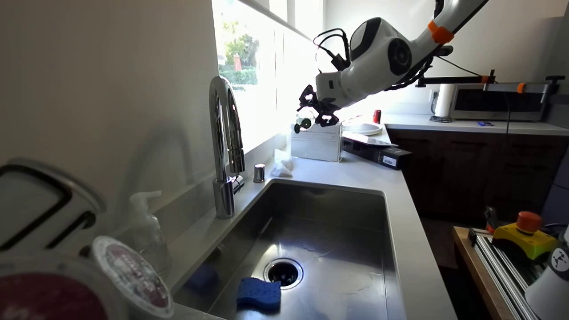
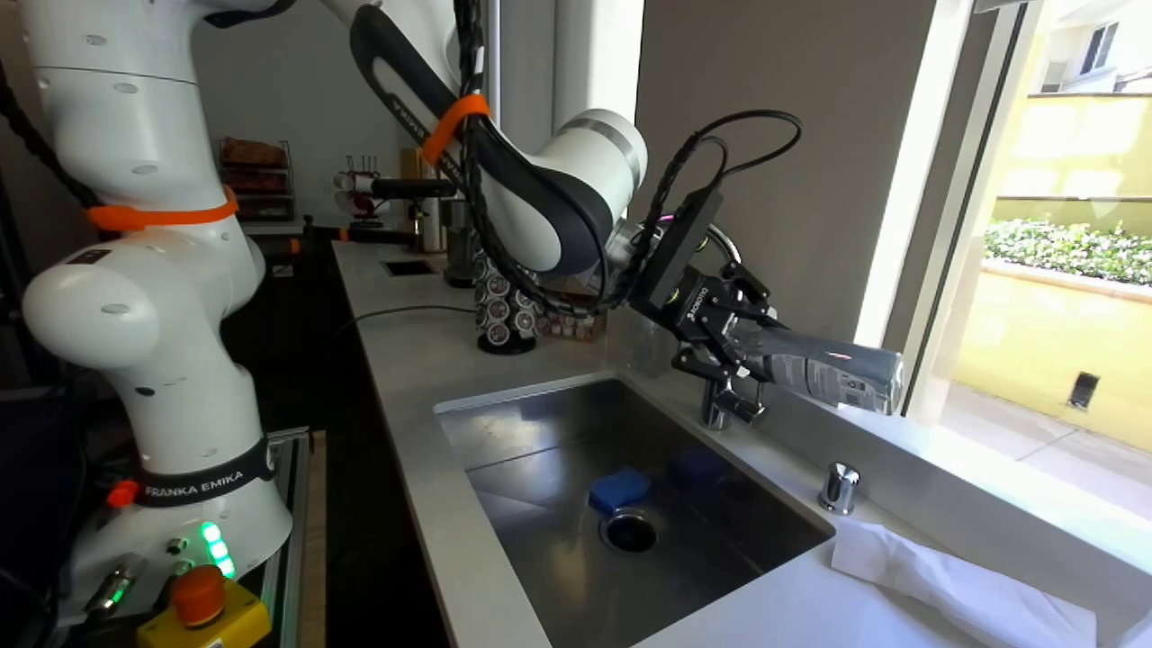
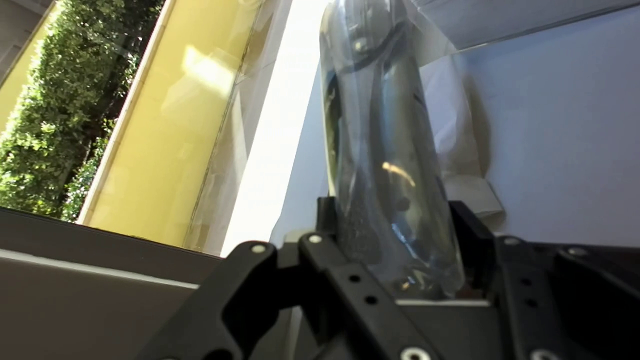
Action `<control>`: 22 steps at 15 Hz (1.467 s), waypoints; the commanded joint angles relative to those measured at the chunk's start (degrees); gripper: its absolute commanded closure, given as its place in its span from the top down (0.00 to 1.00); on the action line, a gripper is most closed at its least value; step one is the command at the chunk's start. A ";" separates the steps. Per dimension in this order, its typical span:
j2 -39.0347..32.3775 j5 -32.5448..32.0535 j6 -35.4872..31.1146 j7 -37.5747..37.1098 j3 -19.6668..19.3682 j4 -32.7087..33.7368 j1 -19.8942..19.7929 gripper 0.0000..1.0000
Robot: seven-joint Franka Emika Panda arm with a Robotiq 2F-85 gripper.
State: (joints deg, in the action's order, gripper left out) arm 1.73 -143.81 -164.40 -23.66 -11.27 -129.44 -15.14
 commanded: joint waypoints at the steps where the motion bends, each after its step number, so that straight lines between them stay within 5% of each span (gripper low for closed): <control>1: 2.25 0.00 2.19 0.78 0.11 -1.24 0.98 0.32; 13: 2.89 0.00 3.07 3.92 -0.39 -1.56 2.34 0.32; 22: -0.98 0.00 -4.42 0.14 -3.92 0.24 -0.49 0.32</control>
State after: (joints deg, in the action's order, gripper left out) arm 1.52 -143.80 -164.96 -21.90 -13.95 -130.04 -14.59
